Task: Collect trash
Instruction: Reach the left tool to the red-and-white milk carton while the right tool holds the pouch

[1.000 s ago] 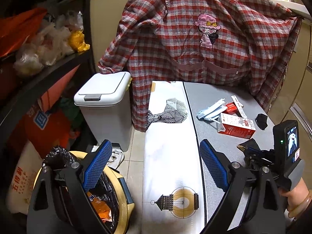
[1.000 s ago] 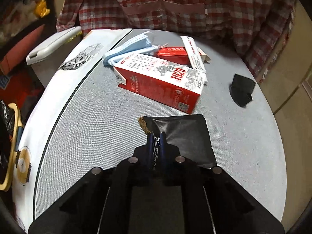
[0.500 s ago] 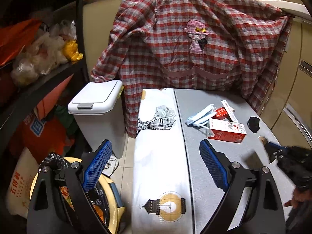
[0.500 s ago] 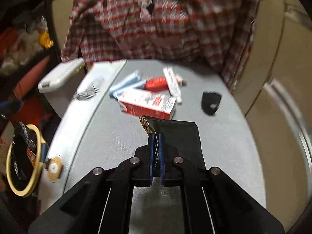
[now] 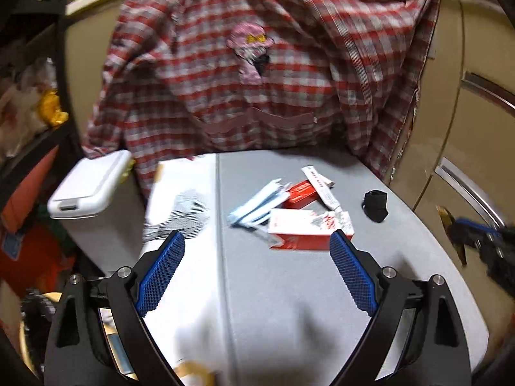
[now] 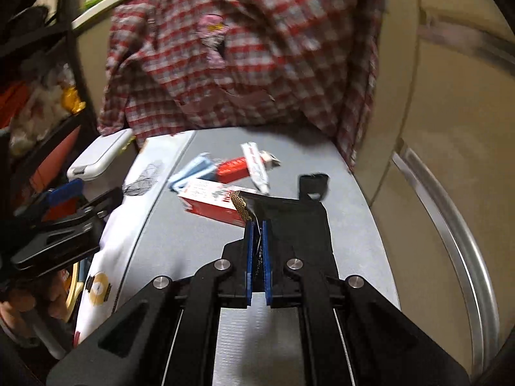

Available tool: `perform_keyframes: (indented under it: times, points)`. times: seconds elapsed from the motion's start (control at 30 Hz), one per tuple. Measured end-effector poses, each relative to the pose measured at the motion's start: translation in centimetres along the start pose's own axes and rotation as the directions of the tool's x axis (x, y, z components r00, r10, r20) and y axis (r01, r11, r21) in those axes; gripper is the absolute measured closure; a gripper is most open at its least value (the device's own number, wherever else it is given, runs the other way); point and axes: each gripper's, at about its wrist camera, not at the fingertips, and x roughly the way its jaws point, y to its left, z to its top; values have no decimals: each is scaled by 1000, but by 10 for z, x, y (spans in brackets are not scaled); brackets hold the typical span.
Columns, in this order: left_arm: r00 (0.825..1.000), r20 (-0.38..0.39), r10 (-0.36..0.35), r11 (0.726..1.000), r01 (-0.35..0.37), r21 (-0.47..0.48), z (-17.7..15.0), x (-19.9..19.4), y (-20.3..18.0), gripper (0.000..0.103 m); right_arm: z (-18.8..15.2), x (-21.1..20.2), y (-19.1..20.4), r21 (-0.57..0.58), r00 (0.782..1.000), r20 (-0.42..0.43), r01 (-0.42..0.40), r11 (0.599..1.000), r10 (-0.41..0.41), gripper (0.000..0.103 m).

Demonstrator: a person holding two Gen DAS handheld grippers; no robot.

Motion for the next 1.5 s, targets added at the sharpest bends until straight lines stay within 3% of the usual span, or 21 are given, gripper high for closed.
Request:
perform_keyframes:
  times: [0.33, 0.63, 0.7, 0.83, 1.13, 1.5]
  points:
    - [992, -116, 56, 996, -63, -56, 16, 102, -68, 15, 5, 12, -39, 75, 999, -14, 42, 996, -41, 98]
    - [966, -230, 115, 979, -149, -136, 19, 163, -68, 15, 10, 19, -74, 146, 997, -18, 83, 986, -81, 97]
    - [959, -240, 151, 978, -181, -108, 21, 169, -71, 15, 10, 21, -78, 150, 996, -21, 85, 985, -82, 97]
    - [947, -262, 188, 980, -198, -14, 14, 165, -76, 15, 10, 22, -78, 145, 996, -24, 83, 986, -81, 97]
    - [940, -290, 182, 977, -207, -57, -10, 118, -46, 14, 11, 13, -75, 146, 998, -3, 60, 987, -60, 97]
    - [952, -268, 146, 984, -168, -63, -24, 100, -35, 14, 9, 9, -67, 123, 999, -3, 52, 991, -52, 97]
